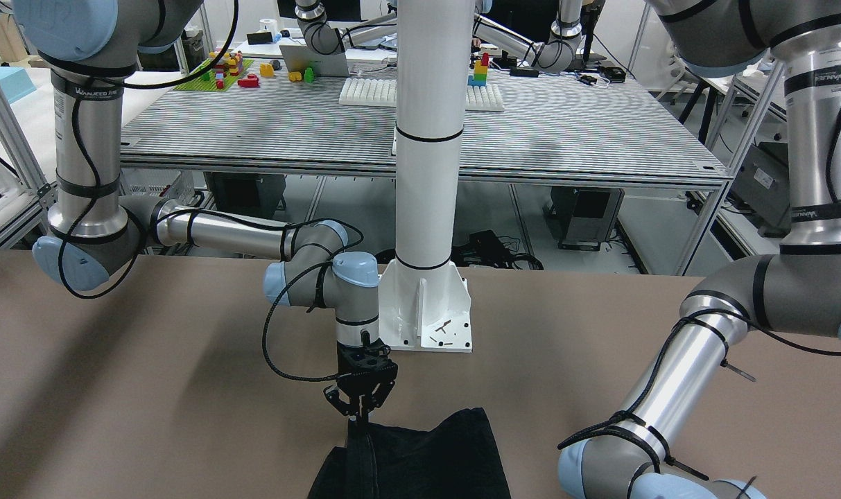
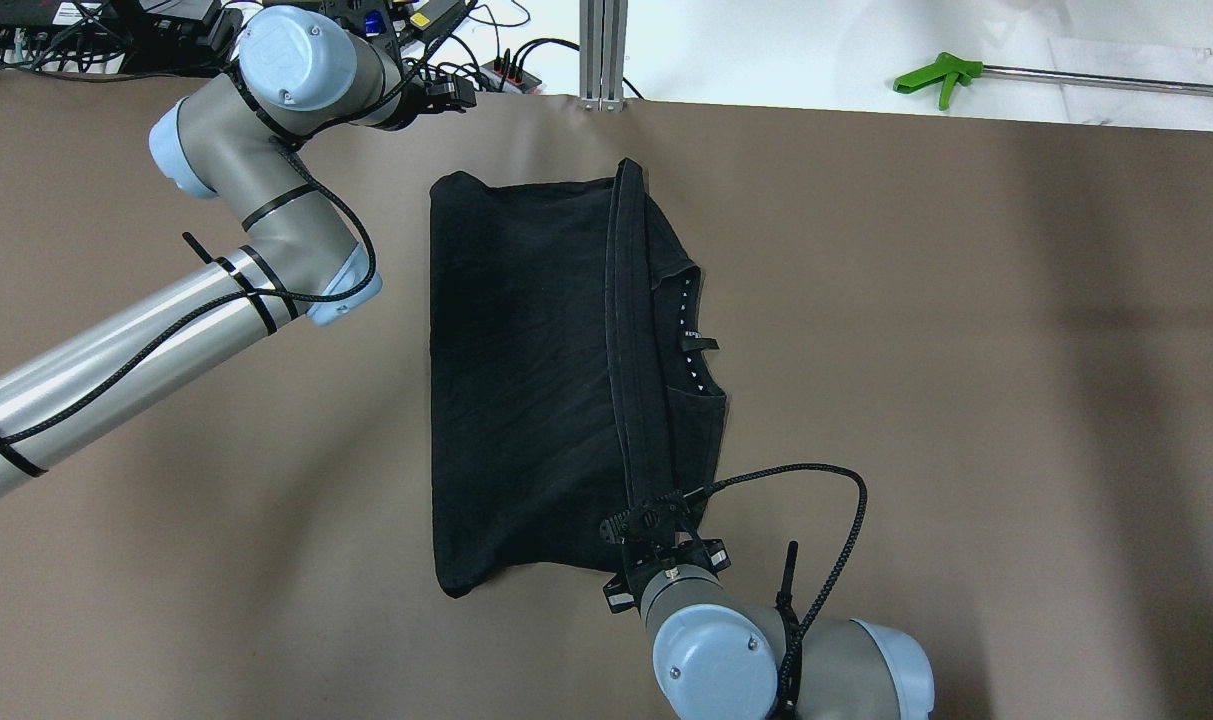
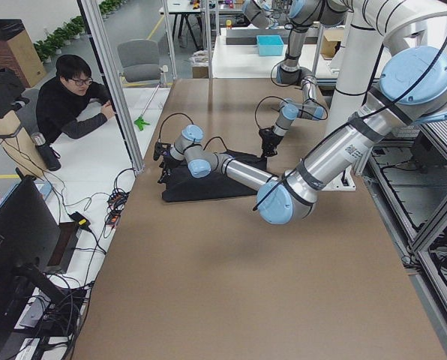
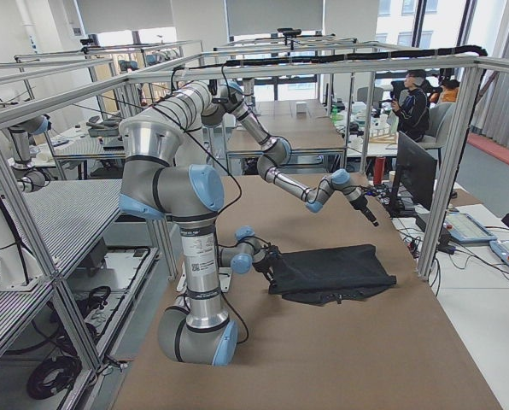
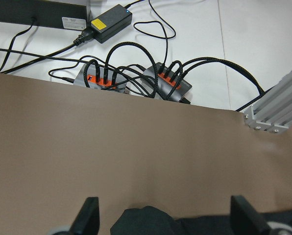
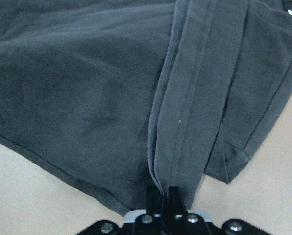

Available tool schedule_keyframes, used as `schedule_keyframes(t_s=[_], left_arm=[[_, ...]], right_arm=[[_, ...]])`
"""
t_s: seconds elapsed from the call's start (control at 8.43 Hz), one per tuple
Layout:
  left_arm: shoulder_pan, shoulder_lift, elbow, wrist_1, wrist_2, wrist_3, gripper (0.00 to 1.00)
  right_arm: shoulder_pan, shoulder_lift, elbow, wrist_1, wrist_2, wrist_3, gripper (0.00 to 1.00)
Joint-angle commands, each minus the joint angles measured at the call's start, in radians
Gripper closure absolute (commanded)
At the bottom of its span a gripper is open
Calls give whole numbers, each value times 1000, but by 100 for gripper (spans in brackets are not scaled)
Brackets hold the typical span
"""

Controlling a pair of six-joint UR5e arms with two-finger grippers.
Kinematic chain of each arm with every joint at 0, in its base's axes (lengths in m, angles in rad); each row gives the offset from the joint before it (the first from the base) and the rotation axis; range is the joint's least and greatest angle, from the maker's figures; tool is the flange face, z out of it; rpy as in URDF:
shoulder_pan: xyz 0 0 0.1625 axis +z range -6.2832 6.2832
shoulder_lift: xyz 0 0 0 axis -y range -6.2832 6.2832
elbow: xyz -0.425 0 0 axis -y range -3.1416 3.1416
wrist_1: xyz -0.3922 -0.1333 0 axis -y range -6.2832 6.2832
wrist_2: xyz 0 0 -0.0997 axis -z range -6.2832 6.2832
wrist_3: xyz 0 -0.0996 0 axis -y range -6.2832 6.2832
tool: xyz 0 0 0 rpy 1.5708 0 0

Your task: Fold clothes

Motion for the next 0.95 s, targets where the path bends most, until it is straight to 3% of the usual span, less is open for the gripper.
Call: schedule_keyframes(t_s=[0.0, 0.83], left_arm=[[0, -1, 0, 0, 0, 0, 6], [3, -5, -3, -2, -2, -1, 6]], right_arm=[[1, -3, 0, 1, -6, -1, 100], [64, -92, 48, 56, 6, -34, 100]])
